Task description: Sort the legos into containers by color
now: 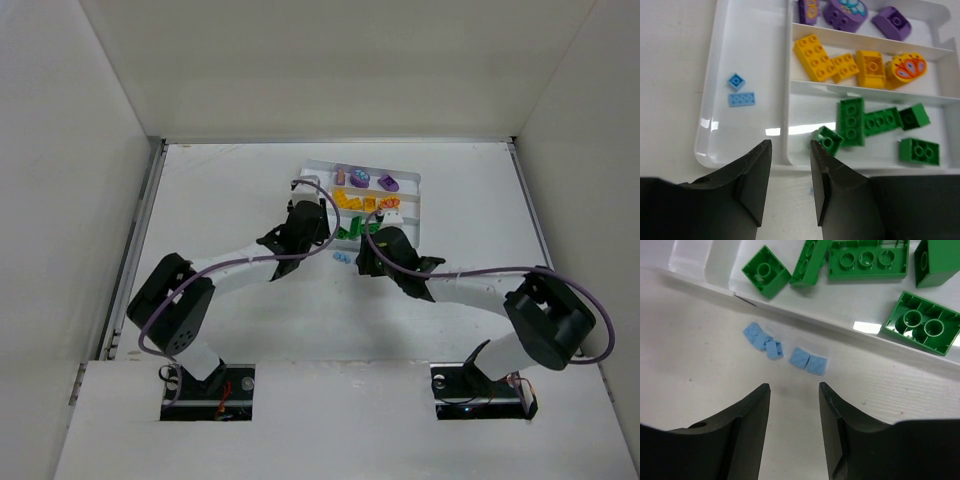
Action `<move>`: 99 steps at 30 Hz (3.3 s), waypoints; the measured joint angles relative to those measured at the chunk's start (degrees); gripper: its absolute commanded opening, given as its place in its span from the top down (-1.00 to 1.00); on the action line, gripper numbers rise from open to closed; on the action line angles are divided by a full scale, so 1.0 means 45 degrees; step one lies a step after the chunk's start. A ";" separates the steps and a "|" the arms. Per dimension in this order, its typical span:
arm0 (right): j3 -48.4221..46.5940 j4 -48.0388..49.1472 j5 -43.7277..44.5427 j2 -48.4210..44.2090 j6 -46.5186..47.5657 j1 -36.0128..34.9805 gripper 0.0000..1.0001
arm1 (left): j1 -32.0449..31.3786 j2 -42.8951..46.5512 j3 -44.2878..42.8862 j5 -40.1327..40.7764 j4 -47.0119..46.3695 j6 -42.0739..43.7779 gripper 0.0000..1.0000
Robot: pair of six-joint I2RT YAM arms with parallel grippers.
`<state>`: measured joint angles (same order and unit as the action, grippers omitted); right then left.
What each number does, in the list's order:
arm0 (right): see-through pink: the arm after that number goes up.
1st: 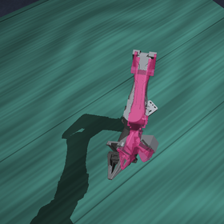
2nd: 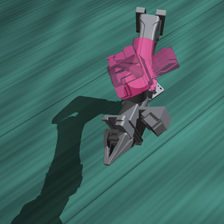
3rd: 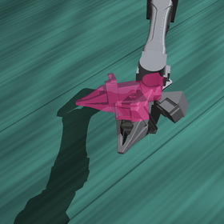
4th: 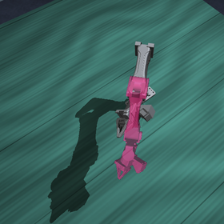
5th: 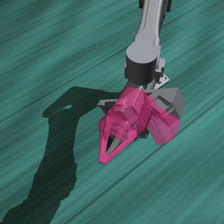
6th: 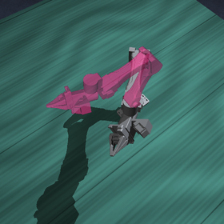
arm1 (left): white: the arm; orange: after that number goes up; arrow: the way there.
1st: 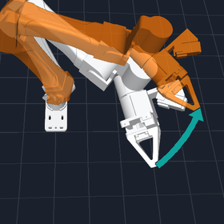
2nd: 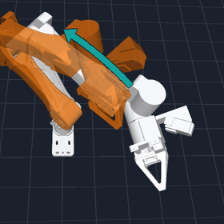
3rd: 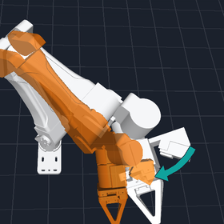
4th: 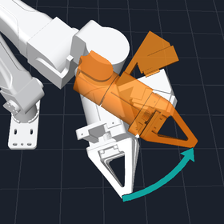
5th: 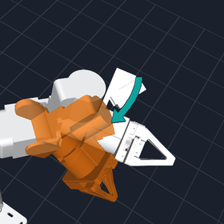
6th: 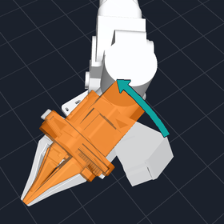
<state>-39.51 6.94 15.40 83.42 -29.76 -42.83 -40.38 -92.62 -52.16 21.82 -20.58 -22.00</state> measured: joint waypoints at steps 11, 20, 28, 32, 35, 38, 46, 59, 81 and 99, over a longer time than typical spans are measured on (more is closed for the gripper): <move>-0.0933 -0.1171 0.0345 0.1666 0.0189 -0.0005 0.15 | -0.1088 0.1928 0.2992 -0.0058 -0.0442 -0.0986 0.33; -0.1443 -0.1379 0.1127 0.2458 0.0233 -0.0073 0.20 | -0.1209 0.2001 0.3424 -0.0189 -0.1069 -0.1438 0.33; -0.1690 -0.1438 0.1797 0.2735 0.0219 -0.0287 0.56 | -0.1248 0.2001 0.3861 -0.0296 -0.1661 -0.1486 0.33; -0.1690 -0.1753 0.2093 0.2312 0.0223 -0.0568 0.56 | -0.1248 0.2098 0.4119 -0.0447 -0.1739 -0.1569 0.33; -0.1753 -0.1846 0.2166 0.1588 0.0204 -0.0797 0.56 | -0.1141 0.2521 0.4410 -0.0500 -0.1768 -0.1637 0.33; -0.2628 -0.1836 0.1982 0.1642 0.0189 -0.0947 0.57 | -0.0704 0.3570 0.4988 -0.0495 -0.1817 -0.1783 0.31; -0.6897 -0.1098 0.1457 0.4877 0.0325 -0.1073 0.53 | 0.0981 0.6178 0.6086 -0.0321 -0.1860 -0.2322 0.29; -0.6552 -0.0869 0.1972 0.4410 0.0418 -0.0792 0.03 | -0.0568 0.4862 0.5872 -0.0316 -0.2147 -0.2424 0.33; 0.0189 0.0763 0.1457 -0.1899 -0.0457 0.0442 0.07 | -0.2871 -0.0957 0.1987 0.0840 -0.0714 -0.1258 0.46; 0.0437 0.1083 0.0899 -0.1899 -0.0680 0.0767 0.05 | -0.2705 -0.2642 0.0447 0.1078 -0.0238 -0.0801 0.44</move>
<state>-37.54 11.81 19.44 74.87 -32.82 -39.38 -52.56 -104.51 -50.15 26.68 -21.65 -25.61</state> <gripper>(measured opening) 0.473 0.272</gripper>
